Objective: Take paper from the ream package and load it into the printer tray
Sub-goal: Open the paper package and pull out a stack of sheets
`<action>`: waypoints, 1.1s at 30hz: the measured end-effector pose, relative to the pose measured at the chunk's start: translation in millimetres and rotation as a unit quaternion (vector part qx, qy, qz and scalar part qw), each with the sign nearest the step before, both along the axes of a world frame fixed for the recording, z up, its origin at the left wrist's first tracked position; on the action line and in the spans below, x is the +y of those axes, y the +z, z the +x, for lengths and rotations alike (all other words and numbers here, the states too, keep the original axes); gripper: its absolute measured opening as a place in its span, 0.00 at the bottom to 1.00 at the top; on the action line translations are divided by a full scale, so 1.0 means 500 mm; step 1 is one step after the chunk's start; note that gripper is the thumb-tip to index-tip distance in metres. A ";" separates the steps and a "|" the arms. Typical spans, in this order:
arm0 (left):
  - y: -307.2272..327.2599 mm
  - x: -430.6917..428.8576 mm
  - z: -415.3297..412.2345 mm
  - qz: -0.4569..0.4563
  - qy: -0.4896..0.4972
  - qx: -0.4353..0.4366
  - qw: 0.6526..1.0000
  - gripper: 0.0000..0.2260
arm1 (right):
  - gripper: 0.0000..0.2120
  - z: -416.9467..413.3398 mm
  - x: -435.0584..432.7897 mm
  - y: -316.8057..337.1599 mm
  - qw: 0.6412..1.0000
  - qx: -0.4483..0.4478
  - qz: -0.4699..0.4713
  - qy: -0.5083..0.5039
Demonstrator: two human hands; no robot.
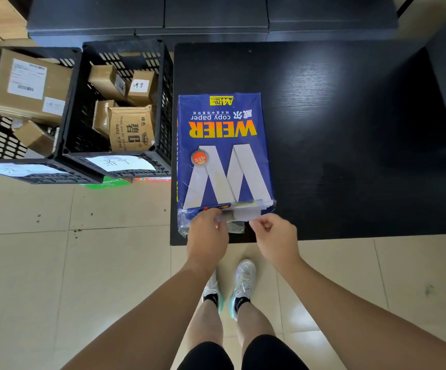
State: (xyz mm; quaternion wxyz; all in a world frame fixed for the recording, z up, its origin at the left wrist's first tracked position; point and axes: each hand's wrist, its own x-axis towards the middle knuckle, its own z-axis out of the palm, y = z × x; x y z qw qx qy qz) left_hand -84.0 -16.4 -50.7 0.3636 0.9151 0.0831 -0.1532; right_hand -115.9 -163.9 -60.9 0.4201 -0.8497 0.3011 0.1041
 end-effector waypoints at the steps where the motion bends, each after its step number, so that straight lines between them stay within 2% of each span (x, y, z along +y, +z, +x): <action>1: 0.003 0.000 0.000 0.000 0.002 -0.006 1.000 0.07 | 0.04 0.003 -0.008 0.006 0.999 -0.007 -0.005 -0.036; 4: 0.009 0.002 0.002 -0.006 0.016 -0.013 1.000 0.07 | 0.05 0.015 -0.036 0.020 0.991 -0.025 -0.005 -0.129; 6: 0.013 0.002 0.006 -0.003 0.019 -0.019 1.000 0.09 | 0.08 0.023 -0.047 0.026 0.988 -0.035 -0.007 -0.148; 20: 0.025 0.004 0.021 0.012 0.010 -0.018 1.000 0.11 | 0.11 0.029 -0.035 0.024 0.992 -0.036 0.002 -0.121; 33: 0.030 0.006 0.028 0.005 0.010 -0.010 1.000 0.10 | 0.07 0.043 -0.016 0.040 0.987 -0.054 -0.011 -0.152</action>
